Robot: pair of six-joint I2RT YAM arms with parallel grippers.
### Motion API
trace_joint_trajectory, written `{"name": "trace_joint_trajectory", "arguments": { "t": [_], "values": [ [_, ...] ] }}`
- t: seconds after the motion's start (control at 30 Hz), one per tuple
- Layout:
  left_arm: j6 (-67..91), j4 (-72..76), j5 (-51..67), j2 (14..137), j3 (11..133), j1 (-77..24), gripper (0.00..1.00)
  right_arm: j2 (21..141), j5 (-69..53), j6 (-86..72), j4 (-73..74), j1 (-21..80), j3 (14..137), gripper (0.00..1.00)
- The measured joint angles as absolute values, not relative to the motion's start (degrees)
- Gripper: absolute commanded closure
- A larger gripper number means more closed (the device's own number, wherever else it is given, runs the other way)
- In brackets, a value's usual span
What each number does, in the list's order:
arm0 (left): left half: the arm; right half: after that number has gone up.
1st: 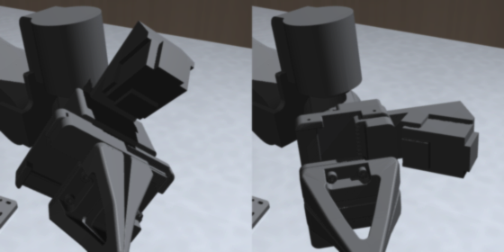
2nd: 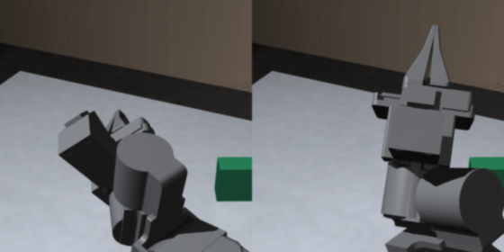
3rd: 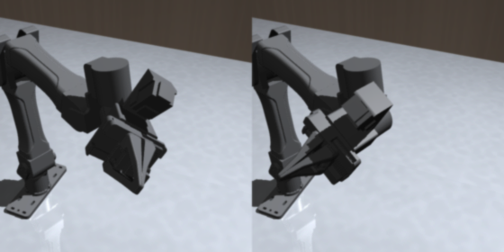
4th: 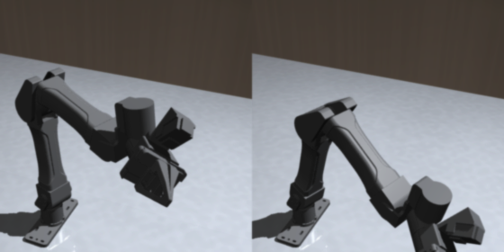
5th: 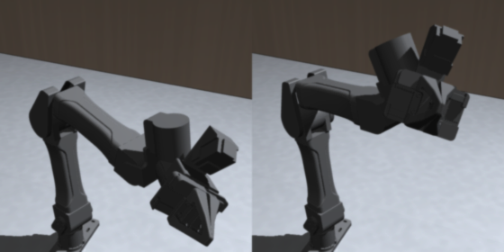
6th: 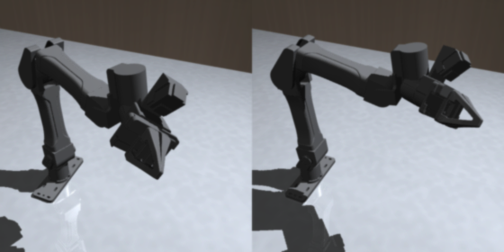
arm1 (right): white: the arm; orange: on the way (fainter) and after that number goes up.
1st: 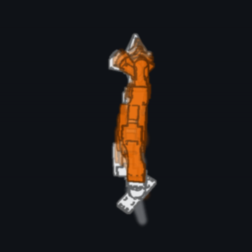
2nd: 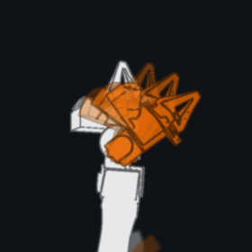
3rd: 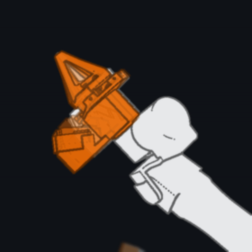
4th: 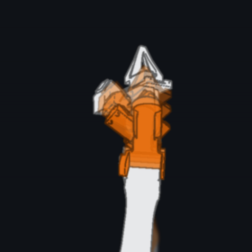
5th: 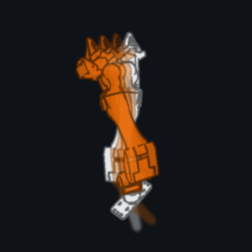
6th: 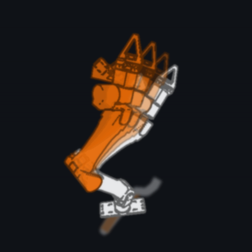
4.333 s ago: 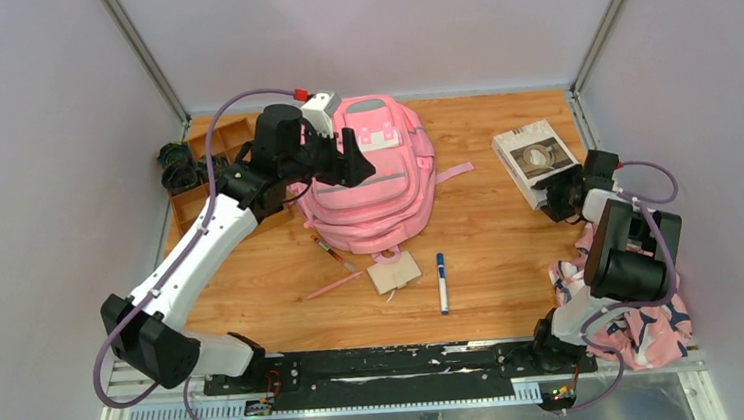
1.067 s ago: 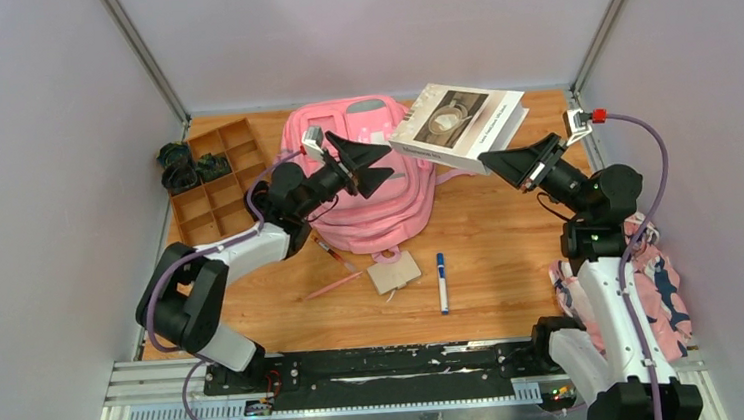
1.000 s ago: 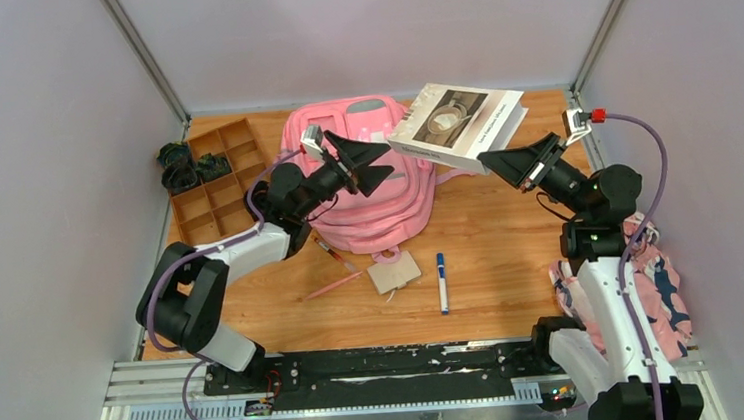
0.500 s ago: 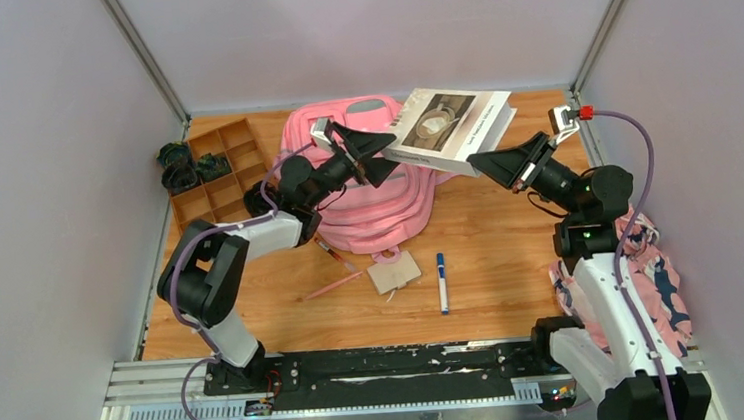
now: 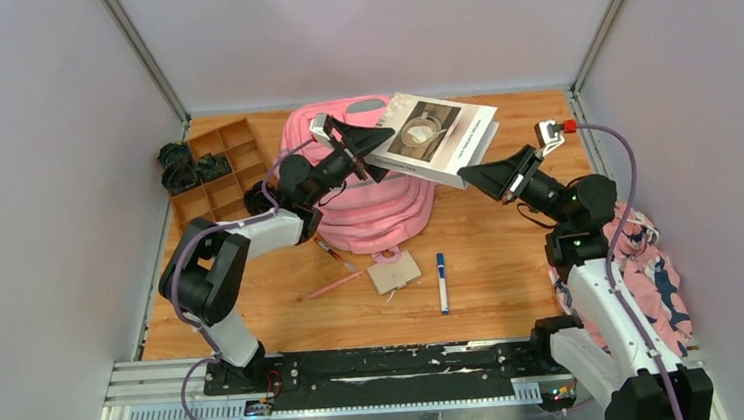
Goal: Pack the student bag
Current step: Pick up the book from the center of the board.
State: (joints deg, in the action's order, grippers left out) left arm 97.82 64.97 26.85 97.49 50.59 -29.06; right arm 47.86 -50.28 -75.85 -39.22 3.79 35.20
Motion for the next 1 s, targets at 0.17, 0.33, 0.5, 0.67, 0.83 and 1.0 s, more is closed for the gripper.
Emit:
{"name": "trace_joint_trajectory", "arguments": {
  "t": [0.17,0.33,0.5,0.67,0.83,1.0],
  "values": [
    [98.0,65.0,26.7,97.6,51.2,-29.1,0.15,46.5,-47.5,-75.9,-38.7,5.8,29.6,1.0],
    [97.6,64.7,26.4,97.7,51.6,-29.1,0.51,43.9,-45.5,-74.7,-35.8,7.8,28.3,1.0],
    [95.9,64.2,26.5,97.7,51.6,-29.0,0.68,42.2,-45.4,-70.7,-30.0,8.7,28.3,0.45],
    [93.6,64.2,27.6,97.7,51.2,-28.6,0.72,40.8,-45.7,-67.7,-24.2,9.2,28.3,0.03],
    [92.7,62.3,32.0,96.3,49.4,-26.2,0.73,36.9,-45.3,-63.0,-15.2,9.1,29.0,0.0],
    [91.6,61.4,36.9,93.8,49.6,-25.1,0.72,37.1,-45.0,-63.6,-16.7,9.1,27.7,0.0]
  ]
}}
